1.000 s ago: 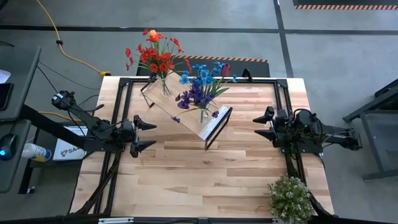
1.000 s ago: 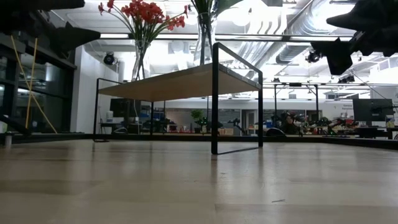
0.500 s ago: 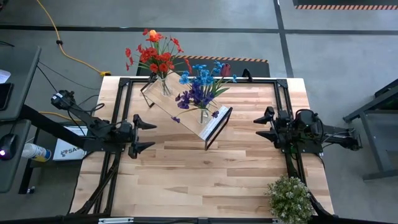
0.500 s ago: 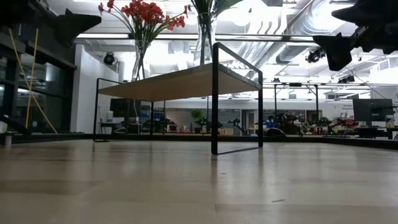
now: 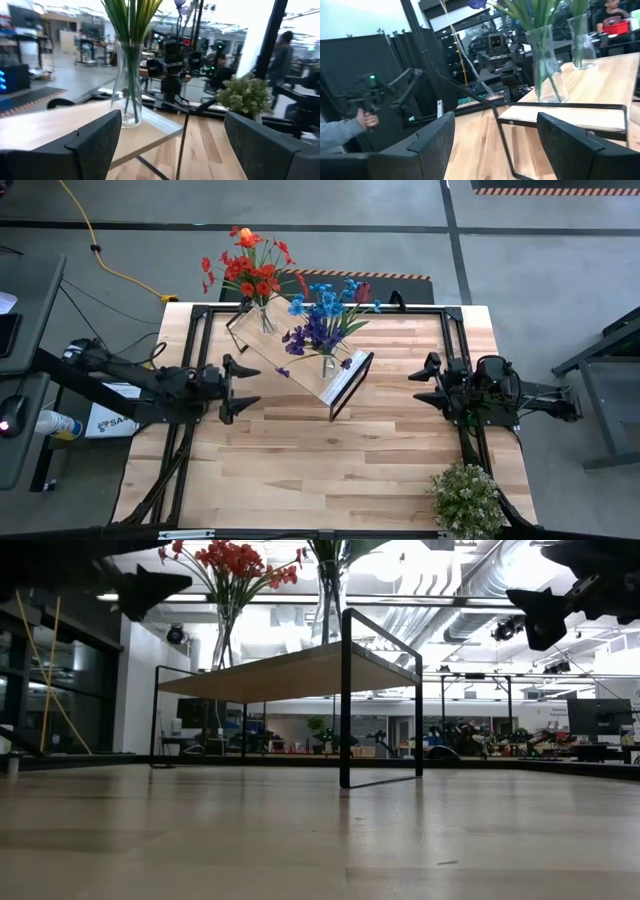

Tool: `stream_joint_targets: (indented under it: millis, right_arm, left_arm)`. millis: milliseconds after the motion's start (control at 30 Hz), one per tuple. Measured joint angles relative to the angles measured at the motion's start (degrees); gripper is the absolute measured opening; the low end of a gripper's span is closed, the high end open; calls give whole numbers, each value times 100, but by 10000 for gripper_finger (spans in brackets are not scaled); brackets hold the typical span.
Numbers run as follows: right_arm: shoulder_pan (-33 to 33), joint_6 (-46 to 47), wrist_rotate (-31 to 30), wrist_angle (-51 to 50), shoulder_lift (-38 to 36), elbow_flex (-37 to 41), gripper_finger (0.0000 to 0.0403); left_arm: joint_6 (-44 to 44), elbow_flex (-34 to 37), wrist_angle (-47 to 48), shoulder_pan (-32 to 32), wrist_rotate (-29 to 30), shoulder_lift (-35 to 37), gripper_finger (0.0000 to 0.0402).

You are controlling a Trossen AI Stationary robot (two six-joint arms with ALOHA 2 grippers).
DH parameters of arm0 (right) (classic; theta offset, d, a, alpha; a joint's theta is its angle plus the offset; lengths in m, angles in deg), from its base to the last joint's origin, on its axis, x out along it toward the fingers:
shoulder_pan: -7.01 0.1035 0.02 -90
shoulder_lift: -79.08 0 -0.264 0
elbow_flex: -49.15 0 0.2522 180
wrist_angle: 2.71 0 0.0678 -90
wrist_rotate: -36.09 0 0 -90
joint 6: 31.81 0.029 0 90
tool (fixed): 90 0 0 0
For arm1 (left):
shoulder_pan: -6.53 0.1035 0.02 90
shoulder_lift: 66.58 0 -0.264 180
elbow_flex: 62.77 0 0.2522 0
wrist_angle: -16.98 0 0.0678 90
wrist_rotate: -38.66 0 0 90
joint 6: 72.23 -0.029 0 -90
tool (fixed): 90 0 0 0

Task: Pick and place flowers into a vace then onto a shelf
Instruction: Return to Home Position

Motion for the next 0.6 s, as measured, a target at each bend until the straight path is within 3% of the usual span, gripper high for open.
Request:
stream_joint_targets:
  millis: [100,233,600]
  right_arm:
    - [1,78,109,3,0,0,272]
    - [2,81,75,25,0,0,272]
    - [-11,-135,2,360,0,-4,271]
  left_arm:
    - [263,0,315,299,-408,76,386]
    - [437,5,849,382,-368,397,386]
    - [348,1,2219,376,-358,2398,386]
